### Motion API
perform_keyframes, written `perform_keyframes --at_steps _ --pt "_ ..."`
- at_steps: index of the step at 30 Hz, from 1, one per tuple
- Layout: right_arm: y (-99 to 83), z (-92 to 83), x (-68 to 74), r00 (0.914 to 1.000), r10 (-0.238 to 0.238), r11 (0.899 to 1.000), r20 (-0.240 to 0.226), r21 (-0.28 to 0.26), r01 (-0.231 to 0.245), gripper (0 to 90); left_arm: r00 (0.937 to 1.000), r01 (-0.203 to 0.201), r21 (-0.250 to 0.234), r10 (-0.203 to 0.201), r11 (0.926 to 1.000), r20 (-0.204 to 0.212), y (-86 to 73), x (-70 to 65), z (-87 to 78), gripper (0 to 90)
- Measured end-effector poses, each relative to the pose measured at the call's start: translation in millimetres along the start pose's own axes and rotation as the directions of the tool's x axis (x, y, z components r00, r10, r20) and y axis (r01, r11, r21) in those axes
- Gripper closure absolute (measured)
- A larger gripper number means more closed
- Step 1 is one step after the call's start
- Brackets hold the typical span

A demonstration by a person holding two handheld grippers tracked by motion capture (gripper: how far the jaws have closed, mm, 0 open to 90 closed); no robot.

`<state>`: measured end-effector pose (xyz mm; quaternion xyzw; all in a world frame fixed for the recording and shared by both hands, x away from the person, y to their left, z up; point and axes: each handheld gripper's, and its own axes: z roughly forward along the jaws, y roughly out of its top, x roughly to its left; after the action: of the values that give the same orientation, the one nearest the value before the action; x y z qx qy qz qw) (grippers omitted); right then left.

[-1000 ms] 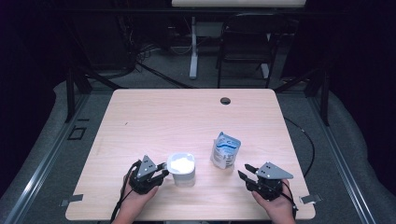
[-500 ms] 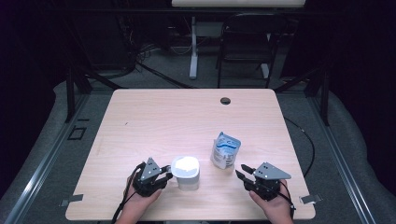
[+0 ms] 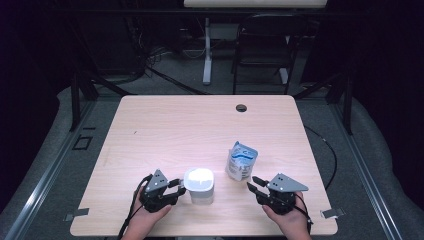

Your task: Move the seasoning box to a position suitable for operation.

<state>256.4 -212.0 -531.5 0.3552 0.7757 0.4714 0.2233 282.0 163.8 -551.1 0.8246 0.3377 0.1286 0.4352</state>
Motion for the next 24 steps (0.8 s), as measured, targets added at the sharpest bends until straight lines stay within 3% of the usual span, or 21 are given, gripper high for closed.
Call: perform_keyframes --at_steps 4,13,17,19,22,24 --pt "2.6 1.4 1.4 0.9999 -0.012 1.000 -0.003 -0.004 0.012 71.1 0.9992 0.004 -0.010 -0.003 0.9999 0.039 -2.4 4.2 -5.9 55.1" --pt "10.1 3.0 8.4 0.9976 -0.049 0.999 -0.049 0.006 0.049 77.7 0.9983 0.029 -0.040 -0.026 0.9988 0.052 -5.6 9.1 -19.6 53.9" --pt "12.5 4.9 10.1 0.9979 -0.040 0.999 -0.050 0.006 0.041 78.0 0.9990 0.032 -0.043 -0.030 0.9986 0.033 -5.8 14.4 -26.3 54.5" --pt "13.5 7.0 11.9 0.9981 -0.039 0.999 -0.048 0.009 0.040 77.7 0.9994 0.036 -0.047 -0.036 0.9983 0.001 -5.8 18.4 -29.3 55.6" --pt "14.6 9.7 15.7 0.9969 -0.040 0.999 -0.068 0.025 0.042 77.1 0.9978 0.067 -0.074 -0.066 0.9950 0.006 -4.9 23.5 -35.8 55.6" --pt "16.0 10.7 19.2 0.9949 -0.055 0.998 -0.085 0.028 0.058 77.9 0.9981 0.061 -0.084 -0.061 0.9946 0.003 -3.0 23.7 -39.3 55.6"
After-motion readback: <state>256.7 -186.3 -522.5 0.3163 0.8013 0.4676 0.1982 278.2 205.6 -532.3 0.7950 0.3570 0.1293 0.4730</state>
